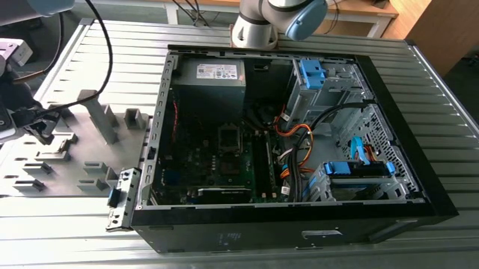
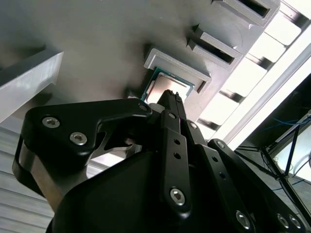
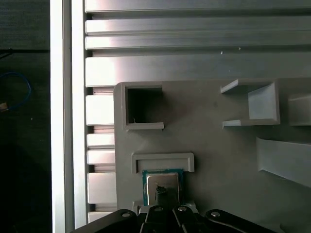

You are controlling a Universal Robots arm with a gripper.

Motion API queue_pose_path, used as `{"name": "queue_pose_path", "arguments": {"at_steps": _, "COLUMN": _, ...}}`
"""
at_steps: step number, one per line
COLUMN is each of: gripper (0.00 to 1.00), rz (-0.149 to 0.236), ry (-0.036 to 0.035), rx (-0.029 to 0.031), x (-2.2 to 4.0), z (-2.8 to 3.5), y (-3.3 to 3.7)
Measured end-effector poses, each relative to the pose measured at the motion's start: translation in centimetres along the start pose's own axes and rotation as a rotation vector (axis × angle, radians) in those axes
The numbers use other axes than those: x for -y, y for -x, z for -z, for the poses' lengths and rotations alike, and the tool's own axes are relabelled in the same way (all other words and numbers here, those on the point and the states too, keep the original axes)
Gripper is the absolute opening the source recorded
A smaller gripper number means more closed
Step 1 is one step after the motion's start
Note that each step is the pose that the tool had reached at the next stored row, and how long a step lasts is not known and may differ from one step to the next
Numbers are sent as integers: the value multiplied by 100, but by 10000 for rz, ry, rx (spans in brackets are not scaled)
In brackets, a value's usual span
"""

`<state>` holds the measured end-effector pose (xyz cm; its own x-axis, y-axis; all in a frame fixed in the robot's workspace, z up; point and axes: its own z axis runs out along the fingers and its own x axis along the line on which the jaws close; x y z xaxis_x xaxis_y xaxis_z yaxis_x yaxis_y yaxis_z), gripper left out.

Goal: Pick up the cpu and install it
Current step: 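Pick up the cpu and move it towards the insertion slot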

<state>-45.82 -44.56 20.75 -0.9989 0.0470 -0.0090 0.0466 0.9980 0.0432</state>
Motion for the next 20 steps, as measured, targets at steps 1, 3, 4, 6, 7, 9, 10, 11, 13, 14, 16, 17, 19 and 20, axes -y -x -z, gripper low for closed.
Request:
{"name": "queue_pose_path", "arguments": {"at_steps": 1, "gripper": 11, "rz": 0, "ry": 0, "rx": 0, "x": 0, "z": -6, "y": 0}}
{"name": "queue_pose_path", "arguments": {"at_steps": 3, "gripper": 11, "rz": 0, "ry": 0, "rx": 0, "x": 1, "z": -27, "y": 0}}
{"name": "queue_pose_path", "arguments": {"at_steps": 4, "gripper": 11, "rz": 0, "ry": -1, "rx": -1, "x": 2, "z": -37, "y": 0}}
{"name": "queue_pose_path", "arguments": {"at_steps": 6, "gripper": 11, "rz": 0, "ry": -1, "rx": -2, "x": 2, "z": -52, "y": -1}}
{"name": "queue_pose_path", "arguments": {"at_steps": 7, "gripper": 11, "rz": 0, "ry": -2, "rx": -3, "x": 3, "z": -54, "y": -1}}
{"name": "queue_pose_path", "arguments": {"at_steps": 9, "gripper": 11, "rz": 0, "ry": -2, "rx": -3, "x": 3, "z": -54, "y": -1}}
{"name": "queue_pose_path", "arguments": {"at_steps": 10, "gripper": 11, "rz": 0, "ry": -1, "rx": -1, "x": 2, "z": -56, "y": 0}}
{"name": "queue_pose_path", "arguments": {"at_steps": 11, "gripper": 11, "rz": 0, "ry": -1, "rx": -1, "x": 3, "z": -56, "y": -1}}
{"name": "queue_pose_path", "arguments": {"at_steps": 13, "gripper": 11, "rz": 0, "ry": -1, "rx": -1, "x": 3, "z": -57, "y": -1}}
{"name": "queue_pose_path", "arguments": {"at_steps": 14, "gripper": 11, "rz": 0, "ry": -1, "rx": -1, "x": 3, "z": -57, "y": -1}}
{"name": "queue_pose_path", "arguments": {"at_steps": 16, "gripper": 11, "rz": 0, "ry": -1, "rx": -2, "x": 3, "z": -57, "y": -1}}
{"name": "queue_pose_path", "arguments": {"at_steps": 17, "gripper": 16, "rz": 0, "ry": 0, "rx": -1, "x": 3, "z": -58, "y": -1}}
{"name": "queue_pose_path", "arguments": {"at_steps": 19, "gripper": 23, "rz": 0, "ry": -1, "rx": -1, "x": 3, "z": -59, "y": -1}}
{"name": "queue_pose_path", "arguments": {"at_steps": 20, "gripper": 23, "rz": 0, "ry": -1, "rx": -1, "x": 3, "z": -59, "y": -1}}
